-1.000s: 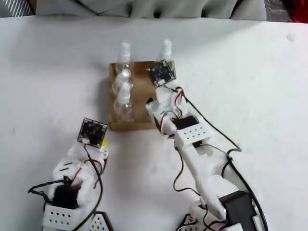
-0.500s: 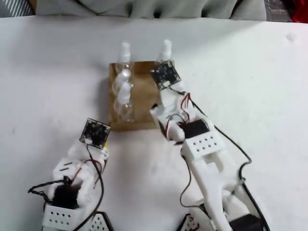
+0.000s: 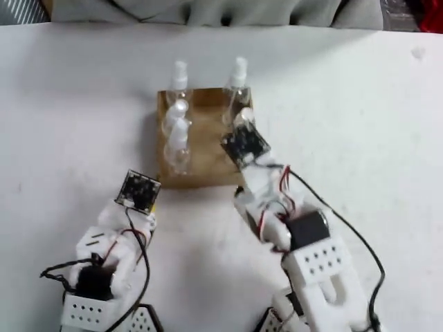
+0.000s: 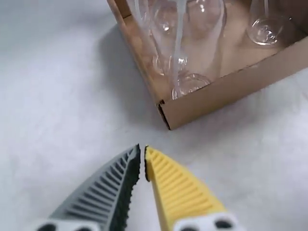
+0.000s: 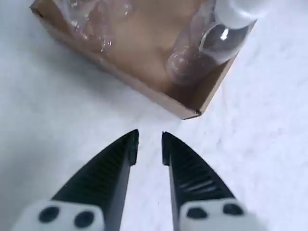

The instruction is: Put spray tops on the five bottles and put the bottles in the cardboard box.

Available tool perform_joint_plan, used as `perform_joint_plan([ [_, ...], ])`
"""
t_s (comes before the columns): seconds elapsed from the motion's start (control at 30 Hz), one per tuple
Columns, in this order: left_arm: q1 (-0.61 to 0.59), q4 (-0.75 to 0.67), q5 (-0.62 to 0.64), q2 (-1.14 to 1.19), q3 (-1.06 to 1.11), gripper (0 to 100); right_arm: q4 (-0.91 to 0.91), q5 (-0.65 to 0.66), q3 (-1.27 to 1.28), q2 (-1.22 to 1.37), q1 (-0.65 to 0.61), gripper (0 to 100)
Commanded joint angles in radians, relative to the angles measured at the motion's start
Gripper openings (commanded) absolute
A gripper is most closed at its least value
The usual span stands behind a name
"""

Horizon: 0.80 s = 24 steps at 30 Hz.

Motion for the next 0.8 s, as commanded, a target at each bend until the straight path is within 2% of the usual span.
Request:
perform_joint_plan([
  [0.0, -0.033, 0.006, -0.008, -0.012, 0.0, 2, 0.045, 0.041, 0.061, -0.156, 0.01, 4.6],
  [0.3, -0.041, 0.006, -0.008, -0.012, 0.0, 2, 0.096, 0.038, 0.341, -0.595, 0.01, 4.5],
  [0.47, -0.041, 0.006, -0.008, -0.012, 0.0, 2, 0.232, 0.037, 0.391, -0.8, 0.048, 4.5],
  [0.63, -0.041, 0.008, -0.003, -0.012, 0.0, 2, 0.369, 0.037, 0.394, -0.796, 0.079, 4.5],
  [0.77, -0.035, 0.002, -0.002, -0.013, -0.002, 2, 0.375, 0.037, 0.457, -0.799, 0.15, 4.5],
])
